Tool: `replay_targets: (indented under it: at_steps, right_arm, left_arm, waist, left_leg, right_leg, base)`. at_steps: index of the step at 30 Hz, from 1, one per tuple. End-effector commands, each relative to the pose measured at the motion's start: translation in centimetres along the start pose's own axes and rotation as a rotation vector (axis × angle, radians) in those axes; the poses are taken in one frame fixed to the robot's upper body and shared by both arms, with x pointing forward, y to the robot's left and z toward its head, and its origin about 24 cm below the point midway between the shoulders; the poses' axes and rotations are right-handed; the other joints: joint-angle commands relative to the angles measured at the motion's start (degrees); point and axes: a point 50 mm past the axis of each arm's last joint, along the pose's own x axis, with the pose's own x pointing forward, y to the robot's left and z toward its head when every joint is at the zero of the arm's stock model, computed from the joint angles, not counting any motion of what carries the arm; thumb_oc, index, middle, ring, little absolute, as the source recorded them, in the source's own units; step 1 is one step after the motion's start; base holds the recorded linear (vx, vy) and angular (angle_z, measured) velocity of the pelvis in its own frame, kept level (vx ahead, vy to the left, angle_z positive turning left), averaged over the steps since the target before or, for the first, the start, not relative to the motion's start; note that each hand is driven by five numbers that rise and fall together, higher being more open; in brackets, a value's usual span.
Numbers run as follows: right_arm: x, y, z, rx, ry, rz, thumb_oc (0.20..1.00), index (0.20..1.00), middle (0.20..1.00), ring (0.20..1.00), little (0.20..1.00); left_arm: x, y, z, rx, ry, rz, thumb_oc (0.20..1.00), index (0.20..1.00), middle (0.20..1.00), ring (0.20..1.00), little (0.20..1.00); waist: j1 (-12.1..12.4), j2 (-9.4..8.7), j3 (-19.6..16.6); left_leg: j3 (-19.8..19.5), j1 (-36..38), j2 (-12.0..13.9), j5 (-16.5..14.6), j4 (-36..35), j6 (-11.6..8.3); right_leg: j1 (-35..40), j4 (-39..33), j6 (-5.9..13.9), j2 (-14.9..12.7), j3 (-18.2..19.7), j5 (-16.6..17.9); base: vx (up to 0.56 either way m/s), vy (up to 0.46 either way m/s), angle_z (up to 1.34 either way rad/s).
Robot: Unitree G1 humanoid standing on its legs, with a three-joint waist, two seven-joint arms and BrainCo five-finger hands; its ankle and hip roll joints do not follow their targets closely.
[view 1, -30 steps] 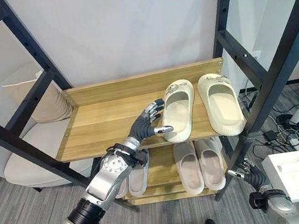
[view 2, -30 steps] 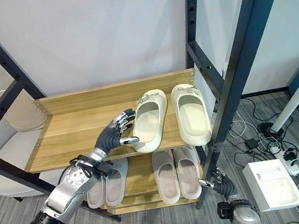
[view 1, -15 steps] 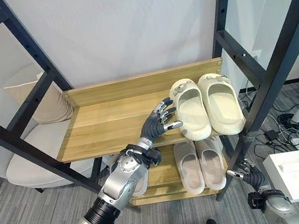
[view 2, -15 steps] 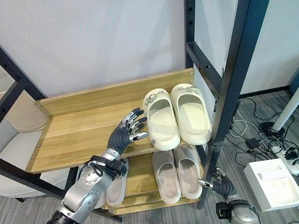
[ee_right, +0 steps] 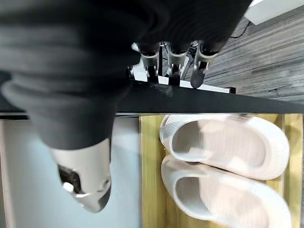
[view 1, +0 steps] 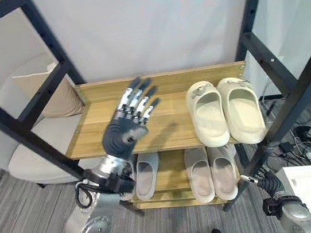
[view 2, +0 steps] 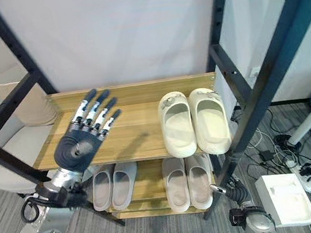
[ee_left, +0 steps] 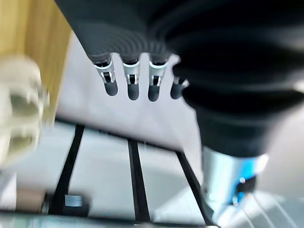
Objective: Arrange the slippers neatly on the shoe rack.
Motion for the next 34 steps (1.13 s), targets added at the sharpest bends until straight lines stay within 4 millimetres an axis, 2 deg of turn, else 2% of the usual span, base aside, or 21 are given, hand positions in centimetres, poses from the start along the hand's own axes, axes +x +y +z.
replay_targets:
  at_steps: [1, 4, 5, 6, 11, 12, 13, 14, 20, 24, 27, 34]
  right_arm:
    - [-1.0, 0.9, -1.5, -0.038, 0.003, 0.198, 1.0, 1.0, 1.0, 1.0, 1.0]
    - [-0.4, 1.5, -1.0, -0.049, -0.014, 0.23, 1.0, 1.0, 1.0, 1.0, 1.0]
    - [-0.4, 1.4, -1.0, -0.043, -0.017, 0.229, 1.0, 1.0, 1.0, 1.0, 1.0]
    - [-0.4, 1.5, -1.2, -0.027, -0.007, 0.234, 1.0, 1.0, 1.0, 1.0, 1.0]
    - [-0.4, 1.4, -1.5, -0.04, 0.022, 0.239, 1.0, 1.0, 1.0, 1.0, 1.0]
    - [-0.4, 1.4, -1.5, -0.041, 0.022, 0.239, 1.0, 1.0, 1.0, 1.0, 1.0]
    - [-0.2, 1.5, -1.6, -0.04, 0.028, 0.234, 1.0, 1.0, 1.0, 1.0, 1.0]
    - [-0.1, 1.7, -1.7, -0.039, 0.032, 0.228, 1.0, 1.0, 1.0, 1.0, 1.0]
    - [1.4, 2.6, -2.3, -0.05, 0.071, 0.155, 1.0, 1.0, 1.0, 1.0, 1.0]
    - [2.0, 2.8, -2.6, -0.069, 0.09, 0.107, 1.0, 1.0, 1.0, 1.0, 1.0]
    - [2.0, 2.6, -3.1, -0.045, 0.105, 0.072, 1.0, 1.0, 1.0, 1.0, 1.0]
    - [1.6, 2.0, -3.8, -0.025, 0.128, 0.025, 1.0, 1.0, 1.0, 1.0, 1.0]
  left_arm:
    - [-1.9, 1.4, -3.5, -0.011, 0.28, -0.133, 1.0, 1.0, 1.0, 1.0, 1.0]
    - [-4.8, 2.2, -6.8, -0.061, 0.472, -0.085, 1.0, 1.0, 1.0, 1.0, 1.0]
    - [-5.9, 2.7, -7.5, -0.015, 0.54, -0.072, 1.0, 1.0, 1.0, 1.0, 1.0]
    - [-8.0, 3.7, -9.0, 0.052, 0.661, -0.027, 1.0, 1.0, 1.0, 1.0, 1.0]
    - [-11.9, 5.9, -11.5, 0.203, 0.88, 0.056, 1.0, 1.0, 1.0, 1.0, 1.0]
    - [-11.9, 5.9, -11.5, 0.203, 0.879, 0.056, 1.0, 1.0, 1.0, 1.0, 1.0]
    - [-13.4, 6.8, -12.8, 0.233, 0.935, 0.162, 1.0, 1.0, 1.0, 1.0, 1.0]
    - [-14.0, 7.3, -13.4, 0.243, 0.948, 0.227, 1.0, 1.0, 1.0, 1.0, 1.0]
    - [-16.3, 10.2, -16.7, 0.343, 1.022, 0.604, 1.0, 1.0, 1.0, 1.0, 1.0]
    - [-17.9, 11.0, -17.9, 0.329, 1.068, 0.781, 1.0, 1.0, 1.0, 1.0, 1.0]
    - [-18.9, 11.3, -17.8, 0.29, 1.055, 0.887, 1.0, 1.0, 1.0, 1.0, 1.0]
    - [-19.6, 11.4, -17.3, 0.27, 1.017, 0.951, 1.0, 1.0, 1.0, 1.0, 1.0]
  waist:
    - [-2.97, -2.39, -2.07]
    - [-3.03, -2.26, -2.13]
    - [-3.12, -2.21, -2.18]
    - [-3.21, -2.29, -2.34]
    - [-3.43, -2.51, -2.65]
    - [-3.47, -2.46, -2.66]
    - [-3.39, -2.69, -2.66]
    - [-3.36, -2.77, -2.65]
    - [-3.0, -3.44, -2.62]
    - [-2.97, -3.74, -2.6]
    - [-2.91, -3.83, -2.56]
    - [-2.75, -3.85, -2.39]
  left_leg:
    - [-2.26, -1.4, 1.28, -2.16, -0.36, -0.67]
    - [-1.96, -1.27, 1.46, -2.12, -0.36, -0.61]
    - [-1.92, -1.19, 1.49, -2.2, -0.36, -0.59]
    - [-1.84, -1.08, 1.57, -2.2, -0.36, -0.57]
    - [-1.56, -1.0, 1.8, -2.27, -0.36, -0.58]
    - [-1.56, -1.0, 1.8, -2.27, -0.36, -0.58]
    - [-1.54, -1.01, 1.8, -2.26, -0.36, -0.55]
    - [-1.61, -1.02, 1.78, -2.22, -0.36, -0.53]
    - [-1.81, -0.94, 1.62, -2.09, -0.36, -0.42]
    - [-1.62, -0.61, 1.57, -2.17, -0.36, -0.37]
    - [-1.48, -0.49, 1.58, -2.2, -0.36, -0.37]
    - [-1.62, -0.31, 1.53, -2.39, -0.36, -0.27]
  right_leg:
    - [0.77, 1.07, 3.63, -1.13, 0.81, -5.15]
    - [0.66, 1.29, 3.6, -1.13, 0.91, -5.28]
    - [0.58, 1.39, 3.56, -1.05, 1.04, -5.39]
    - [0.48, 1.41, 3.5, -1.01, 1.38, -5.4]
    - [0.41, 1.44, 3.39, -0.94, 1.56, -5.46]
    - [0.41, 1.44, 3.39, -0.95, 1.56, -5.46]
    - [0.34, 1.43, 3.29, -0.97, 1.6, -5.42]
    - [0.34, 1.43, 3.22, -0.96, 1.61, -5.42]
    - [0.47, 1.31, 2.86, -0.89, 1.65, -5.44]
    - [0.74, 1.33, 2.73, -0.96, 1.76, -5.47]
    - [0.8, 1.36, 2.7, -1.03, 1.68, -5.52]
    - [1.03, 1.28, 2.73, -1.06, 1.66, -5.59]
  base:
    - [-0.04, 0.028, -0.07]
    - [-0.01, 0.021, -0.13]
    - [0.0, 0.0, 0.0]
    - [0.0, 0.018, 0.04]
    - [0.0, 0.002, 0.01]
    - [0.0, 0.0, 0.0]
    - [0.0, -0.005, -0.05]
    - [0.0, 0.0, 0.0]
    - [0.0, -0.005, -0.04]
    - [0.0, 0.0, 0.0]
    - [0.0, 0.0, 0.0]
    - [0.0, 0.0, 0.0]
